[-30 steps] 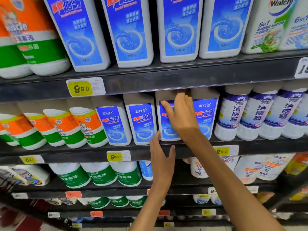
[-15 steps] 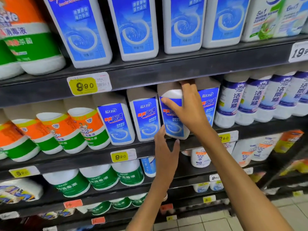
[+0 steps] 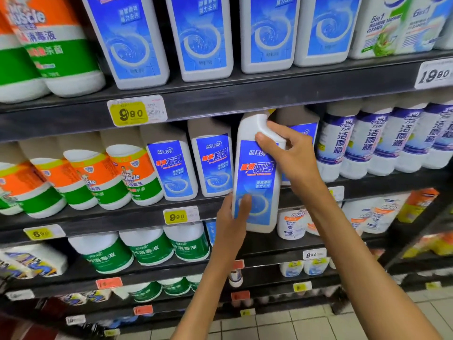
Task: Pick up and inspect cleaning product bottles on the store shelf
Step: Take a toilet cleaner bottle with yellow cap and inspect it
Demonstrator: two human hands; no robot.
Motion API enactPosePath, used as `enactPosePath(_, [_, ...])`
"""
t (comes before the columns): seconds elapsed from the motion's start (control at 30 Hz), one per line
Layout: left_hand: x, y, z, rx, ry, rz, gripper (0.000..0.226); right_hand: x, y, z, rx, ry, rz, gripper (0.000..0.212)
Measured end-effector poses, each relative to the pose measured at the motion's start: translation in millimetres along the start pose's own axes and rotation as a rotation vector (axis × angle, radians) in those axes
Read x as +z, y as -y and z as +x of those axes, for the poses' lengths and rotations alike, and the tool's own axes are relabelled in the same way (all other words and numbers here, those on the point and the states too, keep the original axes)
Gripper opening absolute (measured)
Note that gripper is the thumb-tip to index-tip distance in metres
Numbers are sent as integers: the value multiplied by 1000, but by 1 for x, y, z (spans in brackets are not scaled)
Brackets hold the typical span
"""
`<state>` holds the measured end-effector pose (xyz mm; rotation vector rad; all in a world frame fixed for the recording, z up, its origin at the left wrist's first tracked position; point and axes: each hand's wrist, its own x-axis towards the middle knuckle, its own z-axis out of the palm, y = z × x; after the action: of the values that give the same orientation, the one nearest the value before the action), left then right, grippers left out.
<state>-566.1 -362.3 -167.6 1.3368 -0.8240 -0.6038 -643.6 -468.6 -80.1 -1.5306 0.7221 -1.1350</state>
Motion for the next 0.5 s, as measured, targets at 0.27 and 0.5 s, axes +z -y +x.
enactPosePath(0.27, [-12, 4, -46, -191, 171, -162, 47, -14, -7, -22, 269, 271, 300, 41])
enactPosePath(0.5, [-21, 18, -59, -400, 309, -212, 33, -6, -29, -34, 523, 341, 876, 40])
